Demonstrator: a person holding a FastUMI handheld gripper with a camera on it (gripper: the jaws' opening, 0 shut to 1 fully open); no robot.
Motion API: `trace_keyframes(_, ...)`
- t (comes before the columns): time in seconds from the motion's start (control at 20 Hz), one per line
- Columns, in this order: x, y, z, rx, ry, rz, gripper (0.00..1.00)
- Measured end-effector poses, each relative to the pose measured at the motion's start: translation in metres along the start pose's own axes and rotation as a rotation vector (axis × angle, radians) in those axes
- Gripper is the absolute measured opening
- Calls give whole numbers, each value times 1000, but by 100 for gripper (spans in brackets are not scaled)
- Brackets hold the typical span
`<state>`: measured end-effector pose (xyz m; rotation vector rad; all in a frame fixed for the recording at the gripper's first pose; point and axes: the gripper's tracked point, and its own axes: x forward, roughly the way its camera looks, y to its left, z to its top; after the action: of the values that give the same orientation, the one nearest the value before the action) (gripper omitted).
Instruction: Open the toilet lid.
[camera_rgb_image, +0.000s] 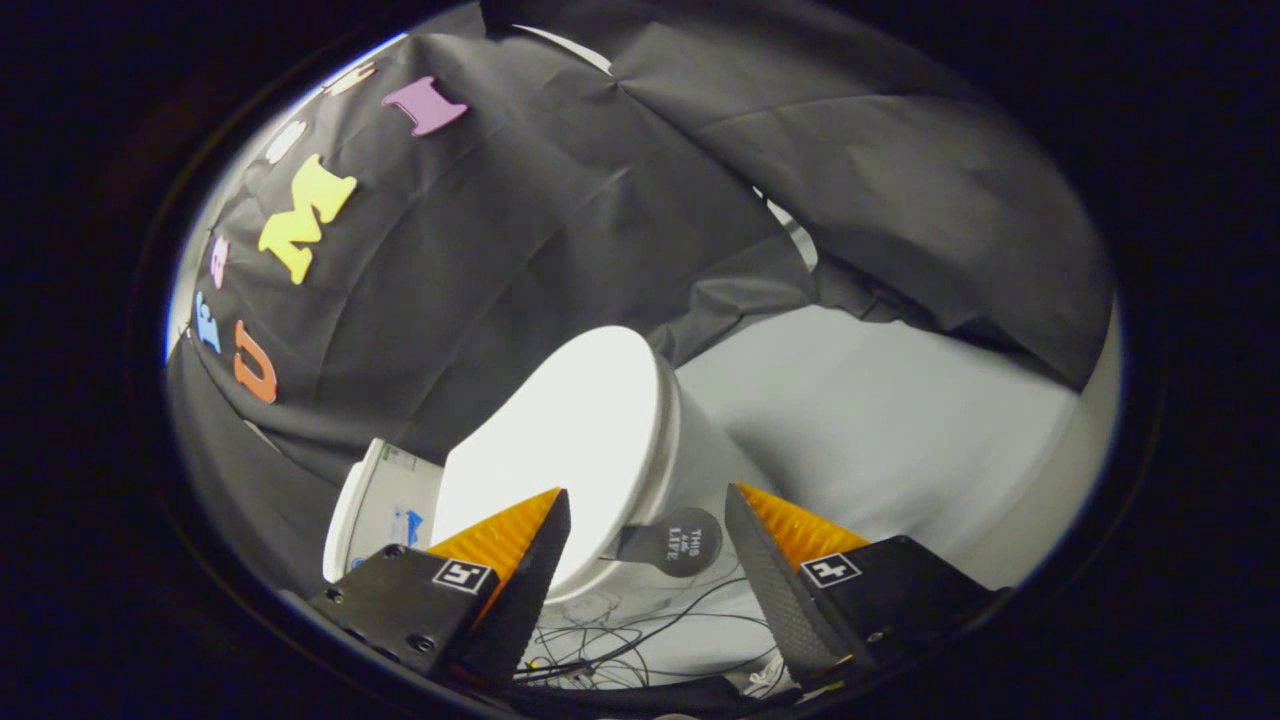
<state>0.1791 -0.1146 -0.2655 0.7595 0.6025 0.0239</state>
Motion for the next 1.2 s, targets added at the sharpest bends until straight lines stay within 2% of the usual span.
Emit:
trace_keyframes(0.3, 5, -15, -8, 62, 29, -2, 94)
trace_keyframes(0.55, 14, -15, -9, 163, 56, 43, 83)
trace_keyframes(0.85, 19, -9, -11, 271, 84, 123, 48)
trace_keyframes(0.9, 19, -10, -10, 288, 77, 125, 37)
trace_keyframes(1.2, 18, -1, -12, 386, 90, 183, 16)
